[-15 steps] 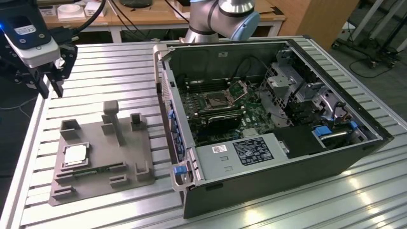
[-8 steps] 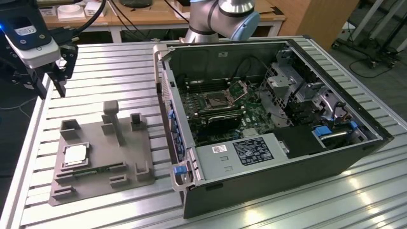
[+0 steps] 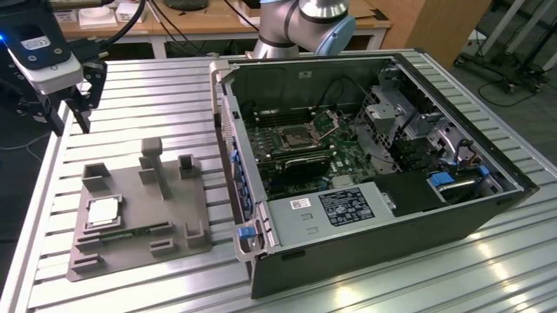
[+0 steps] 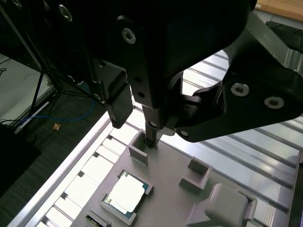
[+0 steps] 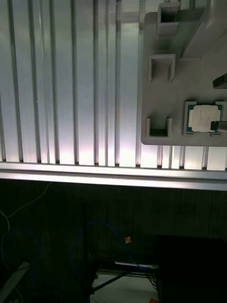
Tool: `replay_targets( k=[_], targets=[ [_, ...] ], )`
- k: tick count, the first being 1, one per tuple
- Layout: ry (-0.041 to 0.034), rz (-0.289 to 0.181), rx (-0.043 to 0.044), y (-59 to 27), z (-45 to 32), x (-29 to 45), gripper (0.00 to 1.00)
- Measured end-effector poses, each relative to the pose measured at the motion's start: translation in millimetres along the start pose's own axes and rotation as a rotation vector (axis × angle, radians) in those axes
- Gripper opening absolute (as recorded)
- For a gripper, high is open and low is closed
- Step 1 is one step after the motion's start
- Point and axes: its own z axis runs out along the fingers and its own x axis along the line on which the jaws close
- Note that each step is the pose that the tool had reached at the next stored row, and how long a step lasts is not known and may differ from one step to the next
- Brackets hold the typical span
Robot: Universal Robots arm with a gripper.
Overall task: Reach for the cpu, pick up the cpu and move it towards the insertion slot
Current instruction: 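Reach for the cpu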
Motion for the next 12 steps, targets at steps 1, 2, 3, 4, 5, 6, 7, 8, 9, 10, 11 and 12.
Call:
replay_targets(
  k=[1, 2, 3, 4, 5, 6, 7, 8, 9, 10, 11, 12],
  targets=[
    [0.0000, 0.000, 0.0000, 0.0, 0.2, 0.0, 0.39],
    [-0.0001, 0.000, -0.0001, 0.0, 0.3, 0.0, 0.39],
    [-0.0001, 0.000, -0.0001, 0.0, 0.5, 0.0, 0.40],
    [0.0000, 0.000, 0.0000, -0.1, 0.7, 0.0, 0.40],
    [0.0000, 0.000, 0.0000, -0.1, 0.9, 0.0, 0.40],
    [0.0001, 0.000, 0.0000, -0.1, 1.0, 0.0, 0.46],
    [0.0000, 0.000, 0.0000, -0.1, 1.3, 0.0, 0.46],
    [0.0000, 0.000, -0.0001, -0.1, 1.6, 0.0, 0.46],
    [0.0000, 0.000, 0.0000, -0.2, 1.9, 0.0, 0.46],
    [0.0000, 0.000, -0.0001, -0.3, 2.3, 0.0, 0.46],
    [-0.0001, 0.000, 0.0000, -0.4, 2.6, 0.0, 0.46],
    [-0.0002, 0.000, -0.0001, -0.5, 3.2, 0.0, 0.47]
  ],
)
